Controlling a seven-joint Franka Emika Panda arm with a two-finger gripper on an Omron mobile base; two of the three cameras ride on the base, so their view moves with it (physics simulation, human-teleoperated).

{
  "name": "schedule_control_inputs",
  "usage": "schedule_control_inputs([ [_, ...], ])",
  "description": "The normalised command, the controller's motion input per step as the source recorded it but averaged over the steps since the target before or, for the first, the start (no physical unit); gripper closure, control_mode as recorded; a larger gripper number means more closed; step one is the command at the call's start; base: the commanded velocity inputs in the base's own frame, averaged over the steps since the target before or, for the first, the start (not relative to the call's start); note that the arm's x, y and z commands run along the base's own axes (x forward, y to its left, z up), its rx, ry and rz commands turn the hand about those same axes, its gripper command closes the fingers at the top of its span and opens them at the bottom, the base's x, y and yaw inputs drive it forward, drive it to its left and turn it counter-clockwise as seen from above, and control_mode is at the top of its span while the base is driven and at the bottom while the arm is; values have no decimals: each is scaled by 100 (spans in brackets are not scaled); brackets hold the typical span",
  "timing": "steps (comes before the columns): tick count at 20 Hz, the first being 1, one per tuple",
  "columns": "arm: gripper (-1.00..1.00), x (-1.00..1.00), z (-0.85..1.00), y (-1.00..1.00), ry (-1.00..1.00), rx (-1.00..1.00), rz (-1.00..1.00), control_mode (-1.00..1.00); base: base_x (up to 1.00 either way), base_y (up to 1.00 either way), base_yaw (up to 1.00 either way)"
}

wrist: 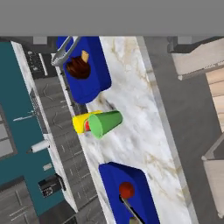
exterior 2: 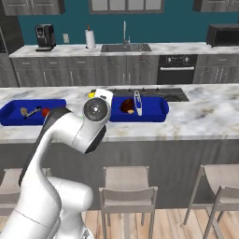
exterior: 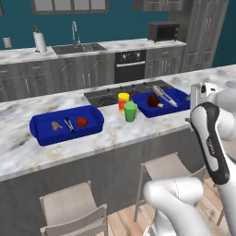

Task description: Gather the garlic and bell pepper from the fridge and place them on a tray on the dining counter. Then gather the steaks from the fridge and place them on the other tray.

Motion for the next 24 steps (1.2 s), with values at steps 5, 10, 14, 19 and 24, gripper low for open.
schedule_control_inputs([
  [5,-100,-97,0,-14,-4,0,0,-100,0,0,0],
  [10,-100,-58,0,0,-1,-1,0,-100,0,0,0],
  [14,-100,0,0,0,0,0,0,100,-78,-6,0],
  [19,-100,0,0,0,0,0,0,100,-84,-60,-3],
  [24,-100,0,0,0,0,0,0,100,-14,-100,-44],
])
